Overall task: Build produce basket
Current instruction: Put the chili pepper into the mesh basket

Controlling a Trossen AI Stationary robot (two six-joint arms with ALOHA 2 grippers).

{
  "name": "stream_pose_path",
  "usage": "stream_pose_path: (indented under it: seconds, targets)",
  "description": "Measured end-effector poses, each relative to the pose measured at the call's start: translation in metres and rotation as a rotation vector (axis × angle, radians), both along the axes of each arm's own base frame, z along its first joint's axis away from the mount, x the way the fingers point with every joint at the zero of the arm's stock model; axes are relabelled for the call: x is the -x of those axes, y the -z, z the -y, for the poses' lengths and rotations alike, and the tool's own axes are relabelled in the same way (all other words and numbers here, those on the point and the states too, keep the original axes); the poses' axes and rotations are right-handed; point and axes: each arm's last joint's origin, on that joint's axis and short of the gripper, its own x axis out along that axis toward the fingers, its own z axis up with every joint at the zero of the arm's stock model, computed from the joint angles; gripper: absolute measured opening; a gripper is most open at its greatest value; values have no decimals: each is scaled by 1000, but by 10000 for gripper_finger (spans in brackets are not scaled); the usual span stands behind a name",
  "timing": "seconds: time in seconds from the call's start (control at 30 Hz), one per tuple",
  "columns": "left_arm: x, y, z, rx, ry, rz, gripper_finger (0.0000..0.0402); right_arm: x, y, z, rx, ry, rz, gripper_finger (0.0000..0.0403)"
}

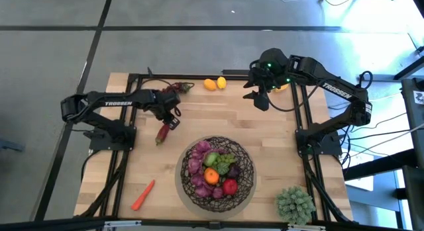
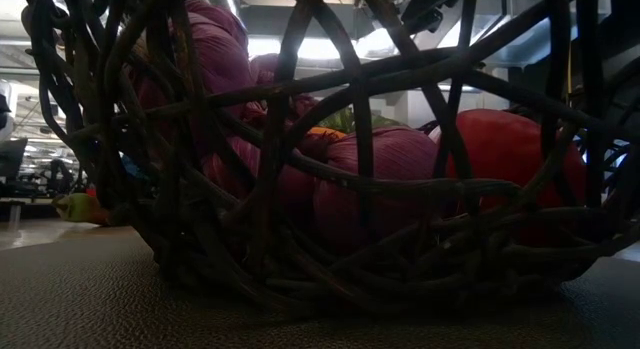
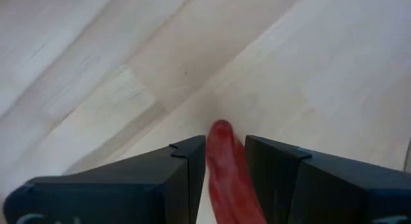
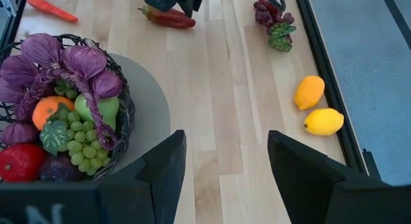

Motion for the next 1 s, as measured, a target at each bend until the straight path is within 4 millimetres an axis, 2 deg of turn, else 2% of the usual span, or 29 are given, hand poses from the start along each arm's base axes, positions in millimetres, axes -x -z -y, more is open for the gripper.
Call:
stream_pose_path:
  seconds: [0.23, 0.73, 1.0]
  targets:
    - [3, 0, -8, 17, -4, 11, 98, 0, 0, 0, 2, -2, 0, 211]
    - [-5, 20, -13, 129, -25, -18, 98, 0, 0, 0, 1, -1, 0, 211]
    - [-4, 20, -14, 94, -35, -34, 98, 0, 0, 0, 1, -1, 0, 211]
